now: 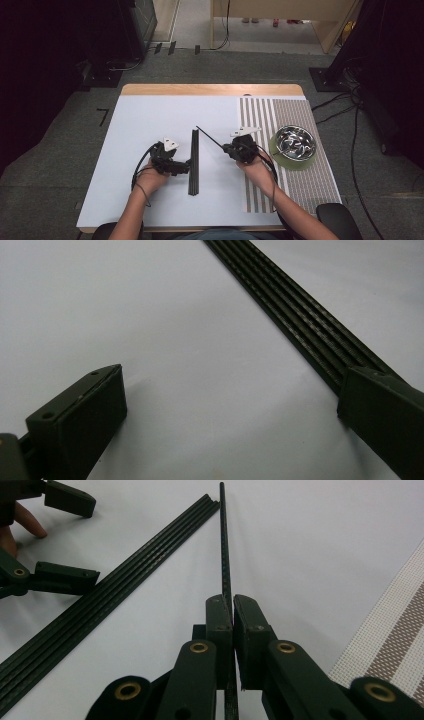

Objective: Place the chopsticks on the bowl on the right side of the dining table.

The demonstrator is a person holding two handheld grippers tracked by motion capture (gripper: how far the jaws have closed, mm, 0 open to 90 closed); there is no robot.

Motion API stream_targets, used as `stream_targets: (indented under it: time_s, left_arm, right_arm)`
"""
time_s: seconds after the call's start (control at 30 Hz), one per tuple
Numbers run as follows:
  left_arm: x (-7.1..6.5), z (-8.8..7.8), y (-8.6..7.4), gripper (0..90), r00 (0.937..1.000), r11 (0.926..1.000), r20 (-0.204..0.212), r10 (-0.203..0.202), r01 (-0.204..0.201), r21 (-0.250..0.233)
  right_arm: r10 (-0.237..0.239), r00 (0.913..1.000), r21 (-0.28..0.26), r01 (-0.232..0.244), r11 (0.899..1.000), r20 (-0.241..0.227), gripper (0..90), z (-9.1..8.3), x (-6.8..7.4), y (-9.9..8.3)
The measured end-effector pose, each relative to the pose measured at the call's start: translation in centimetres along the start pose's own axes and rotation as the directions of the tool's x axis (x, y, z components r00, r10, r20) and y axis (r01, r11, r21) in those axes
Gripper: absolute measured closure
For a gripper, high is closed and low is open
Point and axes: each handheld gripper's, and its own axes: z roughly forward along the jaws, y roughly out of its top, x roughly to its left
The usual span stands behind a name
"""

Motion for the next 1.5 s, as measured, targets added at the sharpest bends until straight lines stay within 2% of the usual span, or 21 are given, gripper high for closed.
stream_targets:
  time_s: [0.23, 0.7, 1.2, 1.5]
  left_arm:
    - [0.0, 0.0, 0.0, 0.0, 1.0, 1.0, 0.0, 0.0, 0.0, 0.0]
    - [0.0, 0.0, 0.0, 0.0, 1.0, 1.0, 0.0, 0.001, -0.001, 0.001]
    - [0.0, 0.0, 0.0, 0.0, 1.0, 1.0, -0.001, 0.001, -0.001, 0.0]
    - [0.0, 0.0, 0.0, 0.0, 1.0, 1.0, -0.002, 0.0, 0.0, 0.0]
  right_arm:
    - [0.004, 0.9998, -0.003, -0.004, 1.0, -0.018, 87.3, -0.6, 0.1, 0.4]
    - [-0.038, 0.9986, -0.009, 0.037, 0.999, -0.037, 87.3, -2.1, 0.7, 1.4]
    - [-0.058, 0.9979, -0.009, 0.057, 0.998, -0.03, 87.3, -3.7, 0.6, 1.8]
    - [-0.067, 0.9976, -0.019, 0.067, 0.998, -0.019, 87.3, -5.0, 0.1, 2.0]
